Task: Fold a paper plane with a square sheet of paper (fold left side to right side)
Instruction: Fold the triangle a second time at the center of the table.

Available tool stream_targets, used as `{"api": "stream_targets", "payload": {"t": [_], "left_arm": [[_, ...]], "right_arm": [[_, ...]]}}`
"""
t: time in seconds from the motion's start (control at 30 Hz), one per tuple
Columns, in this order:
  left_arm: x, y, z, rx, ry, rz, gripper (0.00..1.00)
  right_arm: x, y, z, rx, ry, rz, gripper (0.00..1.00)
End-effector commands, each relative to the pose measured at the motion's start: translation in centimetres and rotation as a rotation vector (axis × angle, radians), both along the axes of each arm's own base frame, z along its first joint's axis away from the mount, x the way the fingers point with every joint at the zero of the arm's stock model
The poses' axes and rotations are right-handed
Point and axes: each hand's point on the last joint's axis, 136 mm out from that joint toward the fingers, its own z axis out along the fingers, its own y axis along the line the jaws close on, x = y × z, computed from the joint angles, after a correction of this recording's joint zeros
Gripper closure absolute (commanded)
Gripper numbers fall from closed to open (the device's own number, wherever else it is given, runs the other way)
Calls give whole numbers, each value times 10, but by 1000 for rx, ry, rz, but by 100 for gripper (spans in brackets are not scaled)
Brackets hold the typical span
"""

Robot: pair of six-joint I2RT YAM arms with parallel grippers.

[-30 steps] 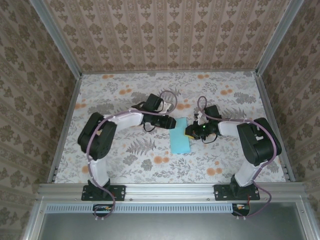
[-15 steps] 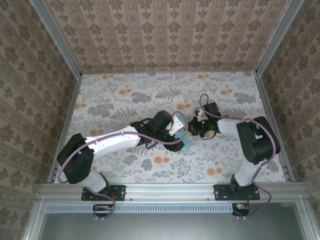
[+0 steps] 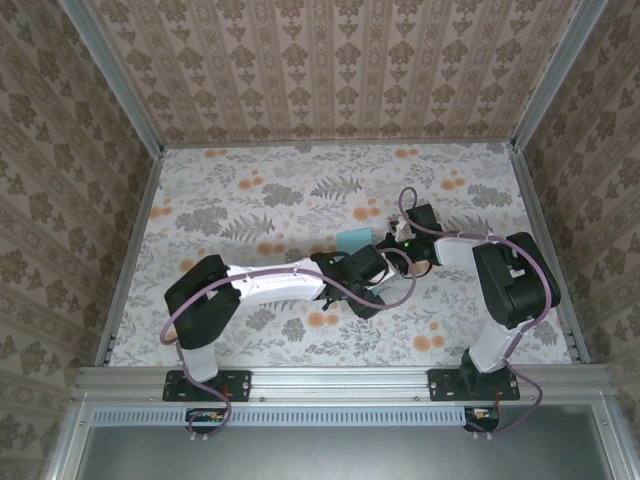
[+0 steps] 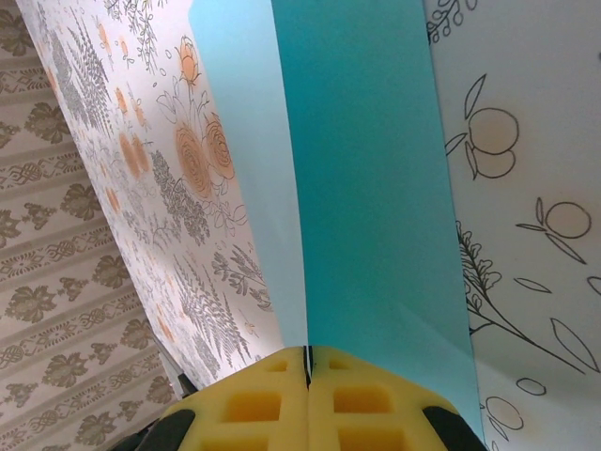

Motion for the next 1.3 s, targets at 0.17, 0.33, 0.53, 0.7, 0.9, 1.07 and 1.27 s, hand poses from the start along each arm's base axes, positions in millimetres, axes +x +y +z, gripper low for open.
{"api": "stream_targets", "payload": {"t": [0.17, 0.33, 0.53, 0.7, 0.9, 1.07, 1.27], "left_arm": [[21, -4, 3, 60, -104, 54, 36], [22, -5, 5, 57, -108, 53, 67], [20, -4, 13, -8, -68, 59, 94], [18, -3, 16, -90, 26, 74, 100], [13, -4, 20, -212, 181, 77, 100], [12, -5, 20, -304, 301, 91, 100], [20, 0, 18, -379, 397, 141, 100]], "right_arm": [[-1, -1, -5, -14, 42, 4, 100], [-3, -3, -7, -41, 44, 15, 100], [-4, -6, -9, -70, 37, 33, 99], [-1, -5, -4, -75, 6, 48, 96], [17, -13, 30, -97, -154, 15, 74], [18, -35, 62, -191, -296, -47, 51], [-18, -52, 60, -265, -300, -42, 52]]}}
